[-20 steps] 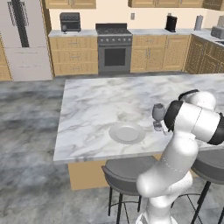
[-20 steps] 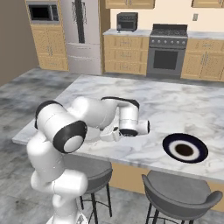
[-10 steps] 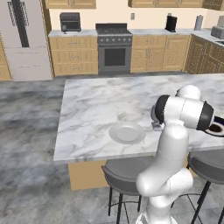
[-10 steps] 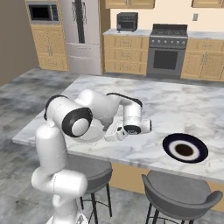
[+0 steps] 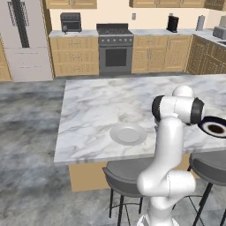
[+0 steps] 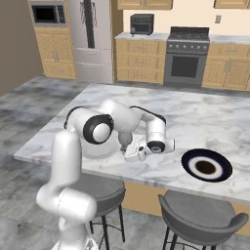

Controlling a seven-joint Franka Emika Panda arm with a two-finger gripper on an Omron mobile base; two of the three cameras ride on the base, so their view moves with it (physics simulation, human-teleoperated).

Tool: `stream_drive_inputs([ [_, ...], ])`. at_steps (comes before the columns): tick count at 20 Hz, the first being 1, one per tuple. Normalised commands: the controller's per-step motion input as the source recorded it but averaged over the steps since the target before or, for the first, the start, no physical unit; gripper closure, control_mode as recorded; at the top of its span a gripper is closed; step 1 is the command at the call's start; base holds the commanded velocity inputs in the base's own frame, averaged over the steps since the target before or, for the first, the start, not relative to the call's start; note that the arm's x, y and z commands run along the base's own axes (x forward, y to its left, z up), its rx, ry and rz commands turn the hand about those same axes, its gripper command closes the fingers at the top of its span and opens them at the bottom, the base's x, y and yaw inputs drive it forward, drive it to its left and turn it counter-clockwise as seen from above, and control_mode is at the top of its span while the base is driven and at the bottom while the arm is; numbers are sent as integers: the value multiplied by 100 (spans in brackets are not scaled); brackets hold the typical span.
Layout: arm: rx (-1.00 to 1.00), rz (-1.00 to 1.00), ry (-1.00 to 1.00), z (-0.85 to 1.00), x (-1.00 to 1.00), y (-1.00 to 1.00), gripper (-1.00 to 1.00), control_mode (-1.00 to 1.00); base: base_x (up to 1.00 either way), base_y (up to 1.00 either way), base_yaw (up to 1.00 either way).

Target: Retrieve the wine glasses from the counter and place one next to each plate.

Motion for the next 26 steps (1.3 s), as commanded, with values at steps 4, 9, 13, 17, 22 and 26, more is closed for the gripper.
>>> stream_drive_inputs([
  [4,4,5,0,-31,14,-3,100,-100,0,0,0],
  [9,2,2,0,-24,5,-1,100,-100,0,0,0],
  [13,0,1,0,-20,4,0,100,-100,0,0,0],
  [17,0,0,-1,-13,3,0,100,-100,0,0,0],
  [22,0,0,-3,-8,5,0,100,-100,0,0,0],
  [26,0,0,-1,-6,7,0,-100,-100,0,0,0],
])
